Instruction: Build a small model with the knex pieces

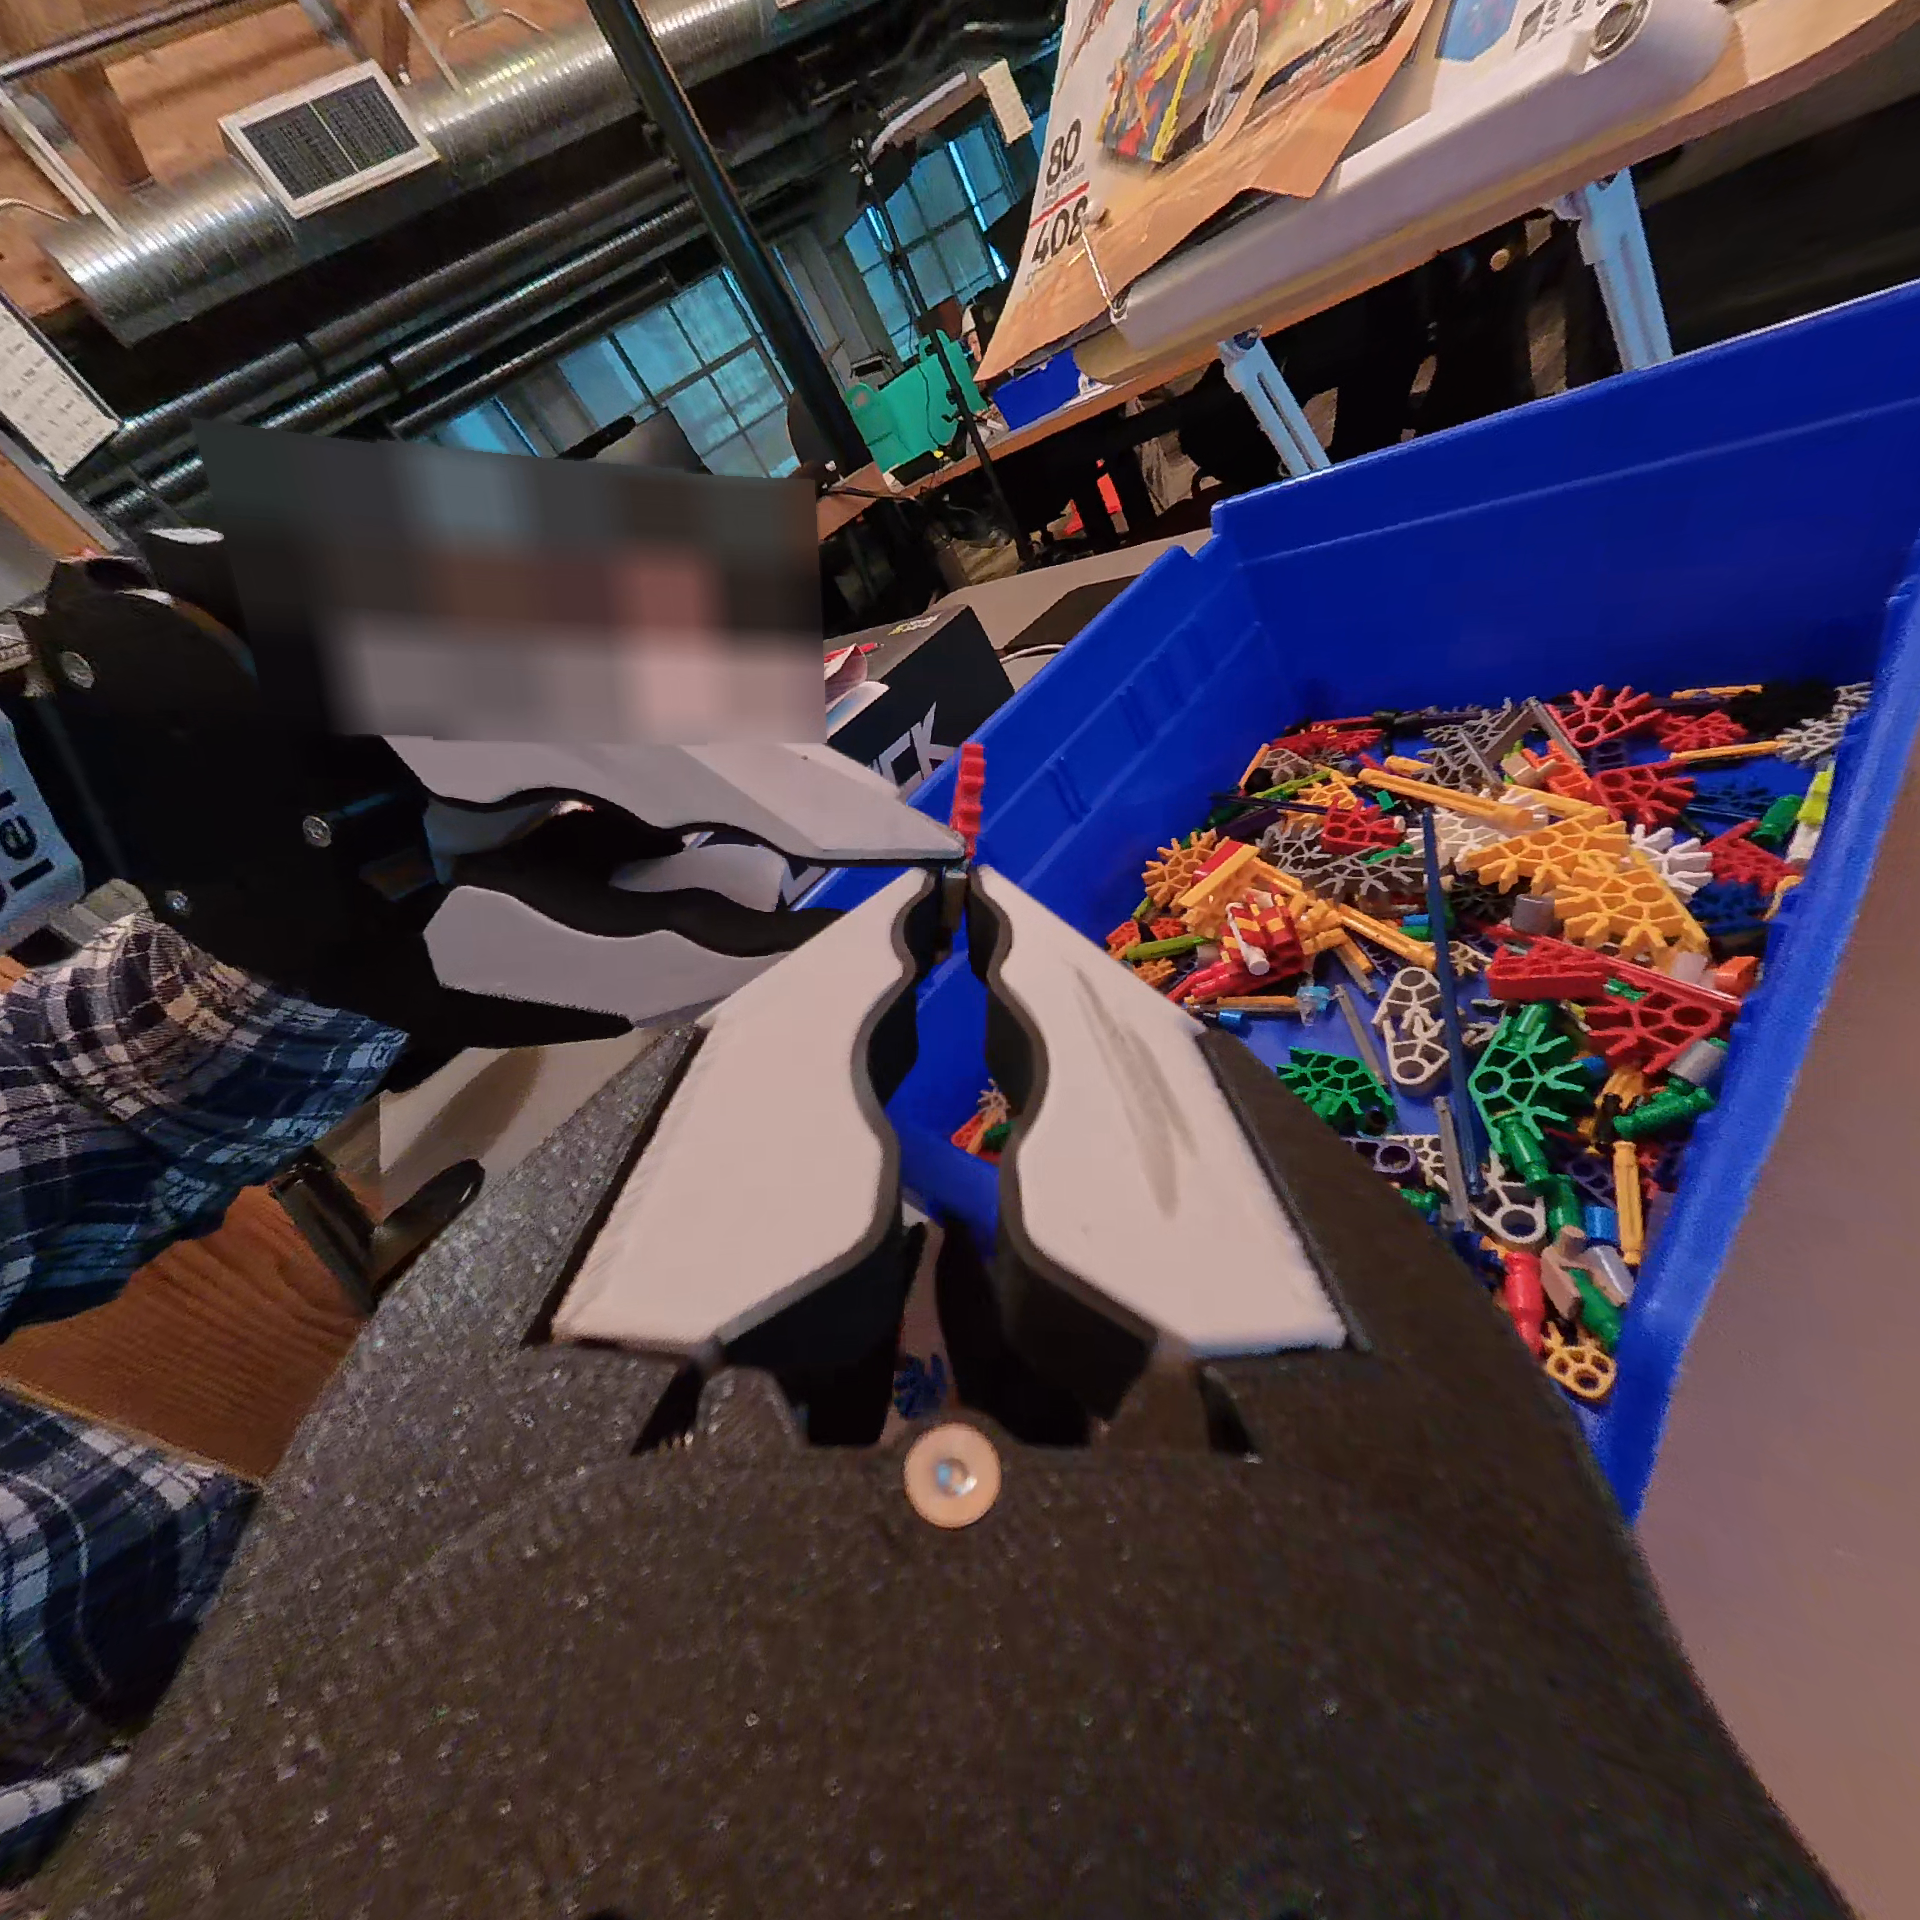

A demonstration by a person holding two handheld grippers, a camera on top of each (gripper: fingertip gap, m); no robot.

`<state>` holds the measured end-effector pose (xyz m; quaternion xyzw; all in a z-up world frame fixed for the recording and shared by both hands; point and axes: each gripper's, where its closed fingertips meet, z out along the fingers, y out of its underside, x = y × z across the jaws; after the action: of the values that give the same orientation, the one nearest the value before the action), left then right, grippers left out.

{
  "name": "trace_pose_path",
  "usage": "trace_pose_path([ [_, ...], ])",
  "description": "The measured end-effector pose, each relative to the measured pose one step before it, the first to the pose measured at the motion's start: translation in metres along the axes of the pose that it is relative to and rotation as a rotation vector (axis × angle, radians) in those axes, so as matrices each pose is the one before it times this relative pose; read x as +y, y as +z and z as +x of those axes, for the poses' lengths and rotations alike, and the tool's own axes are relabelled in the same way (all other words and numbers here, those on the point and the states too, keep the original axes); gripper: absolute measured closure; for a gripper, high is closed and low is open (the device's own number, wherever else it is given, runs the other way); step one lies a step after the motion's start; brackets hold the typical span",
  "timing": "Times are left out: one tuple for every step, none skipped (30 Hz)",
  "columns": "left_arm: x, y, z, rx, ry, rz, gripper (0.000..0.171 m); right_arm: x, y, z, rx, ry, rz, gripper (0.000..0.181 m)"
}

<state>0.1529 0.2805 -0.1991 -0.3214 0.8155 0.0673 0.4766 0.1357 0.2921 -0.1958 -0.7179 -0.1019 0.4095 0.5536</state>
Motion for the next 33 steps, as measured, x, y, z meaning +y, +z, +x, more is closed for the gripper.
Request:
trace_pose_path([
  [0.00007,0.00093,0.00007,-0.0002,0.0002,0.00006,0.159,0.00006,-0.00012,0.00108,0.0043,0.0003,0.0009,0.178],
  [-0.00032,0.00063,-0.00076,-0.0040,-0.0030,0.00372,0.159,-0.00062,-0.00030,0.00082,0.0019,0.0046,0.0054,0.179],
  [-0.00015,0.00057,-0.00012,0.0005,-0.0051,0.00291,0.159,-0.00013,-0.00007,0.00051,0.0014,0.0023,0.0008,0.179],
  [-0.00002,0.00049,-0.00023,0.0004,-0.0035,0.00332,0.159,-0.00015,-0.00013,0.00057,0.0012,-0.0021,0.0001,0.179],
  [-0.00029,0.00017,-0.00062,-0.0027,-0.0035,0.00415,0.159,-0.00044,-0.00030,0.00032,-0.0003,0.0002,0.0027,0.179],
  [-0.00051,0.00010,-0.00051,-0.0027,-0.0054,0.00400,0.159,-0.00069,-0.00044,0.00012,-0.0009,0.0023,0.0036,0.179],
  [-0.00012,0.00025,-0.00013,0.0008,-0.0035,0.00081,0.159,-0.00013,-0.00021,0.00018,0.0012,0.0001,0.0001,0.179],
  [-0.00008,0.00017,-0.00017,-0.0005,0.0002,0.00074,0.159,-0.00016,-0.00022,0.00026,0.0018,-0.0023,0.0010,0.179],
  [-0.00034,-0.00009,-0.00048,-0.0033,-0.0009,0.00193,0.159,-0.00063,-0.00047,0.00013,0.0023,-0.0025,0.0046,0.179],
  [-0.00021,0.00001,-0.00023,-0.0013,-0.0002,0.00039,0.159,-0.00020,-0.00020,0.00000,0.0029,-0.0031,0.0015,0.179],
  [0.00001,-0.00023,0.00031,0.0010,0.0013,-0.00117,0.159,0.00037,-0.00007,-0.00027,0.0008,-0.0038,-0.0026,0.179],
  [-0.00044,-0.00043,-0.00001,-0.0035,0.0005,0.00202,0.159,-0.00015,-0.00038,-0.00029,-0.0015,-0.0033,-0.0001,0.179],
  [-0.00029,-0.00030,0.00009,-0.0041,-0.0038,0.00164,0.159,0.00004,-0.00043,0.00007,0.0017,-0.0014,-0.0008,0.179],
  [0.00118,-0.00009,0.00053,0.0003,-0.0045,-0.00753,0.159,0.00096,-0.00003,0.00088,0.0069,-0.0049,-0.0071,0.179],
  [0.00225,-0.00030,0.00001,-0.0038,0.0006,-0.01201,0.157,0.00098,-0.00012,0.00133,0.0087,-0.0090,-0.0053,0.179],
  [0.00234,-0.00070,0.00007,-0.0035,0.0037,-0.00930,0.153,0.00097,-0.00026,0.00152,0.0110,-0.0112,-0.0050,0.179],
  [0.00268,-0.00119,0.00017,-0.0001,0.0007,-0.00701,0.148,0.00064,-0.00036,0.00120,0.0126,-0.0211,-0.0057,0.181],
  [0.00287,-0.00193,-0.00124,-0.0030,-0.0044,-0.00378,0.144,0.00052,-0.00037,0.00080,0.0158,-0.0330,-0.0061,0.181],
  [0.00307,-0.00219,-0.00222,-0.0011,-0.0124,-0.00077,0.142,-0.00007,-0.00041,0.00021,0.0150,-0.0365,-0.0036,0.179],
  [0.00358,-0.00212,-0.00274,0.0063,-0.0213,-0.00204,0.140,0.00039,-0.00003,-0.00012,0.0123,-0.0322,-0.0054,0.179],
  [0.00450,-0.00143,-0.00282,0.0123,-0.0271,-0.00817,0.137,0.00079,0.00034,0.00020,0.0108,-0.0253,-0.0058,0.180],
  [0.00520,-0.00058,-0.00235,0.0159,-0.0247,-0.01572,0.132,0.00094,0.00050,0.00034,0.0082,-0.0169,-0.0046,0.180],
  [0.00516,-0.00037,-0.00220,0.0119,-0.0122,-0.01950,0.131,0.00099,0.00052,-0.00005,0.0022,-0.0087,-0.0036,0.180],
  [0.00526,0.00012,-0.00263,0.0028,-0.0054,-0.02537,0.130,0.00052,0.00030,-0.00095,-0.0076,0.0016,-0.0008,0.180],
  [0.00314,-0.00020,-0.00024,0.0151,-0.0136,-0.01393,0.126,-0.00064,-0.00020,-0.00183,-0.0168,0.0125,0.0059,0.179],
  [-0.00085,-0.00098,0.00106,0.0236,-0.0301,0.00834,0.125,-0.00166,-0.00076,-0.00275,-0.0255,0.0196,0.0110,0.179],
  [-0.00254,-0.00153,0.00154,0.0207,-0.0305,0.01713,0.126,-0.00335,-0.00126,-0.00470,-0.0416,0.0288,0.0207,0.179],
  [-0.00305,-0.00158,0.00109,0.0093,-0.0236,0.01831,0.126,-0.00365,-0.00131,-0.00476,-0.0429,0.0382,0.0213,0.178],
  [-0.00305,-0.00167,0.00128,0.0050,-0.0191,0.01635,0.126,-0.00190,-0.00092,-0.00365,-0.0337,0.0362,0.0086,0.178],
  [-0.00283,-0.00178,0.00136,0.0005,-0.0140,0.01279,0.125,-0.00125,-0.00077,-0.00355,-0.0301,0.0292,0.0075,0.178],
  [-0.00238,-0.00208,0.00201,-0.0017,-0.0078,0.00895,0.125,-0.00080,-0.00082,-0.00385,-0.0313,0.0279,0.0067,0.179],
  [-0.00190,-0.00239,0.00267,-0.0017,-0.0053,0.00382,0.125,-0.00066,-0.00108,-0.00372,-0.0272,0.0265,0.0071,0.179],
  [-0.00273,-0.00288,0.00283,-0.0053,-0.0027,0.00686,0.125,0.00021,-0.00116,-0.00238,-0.0139,0.0194,0.0014,0.179],
])
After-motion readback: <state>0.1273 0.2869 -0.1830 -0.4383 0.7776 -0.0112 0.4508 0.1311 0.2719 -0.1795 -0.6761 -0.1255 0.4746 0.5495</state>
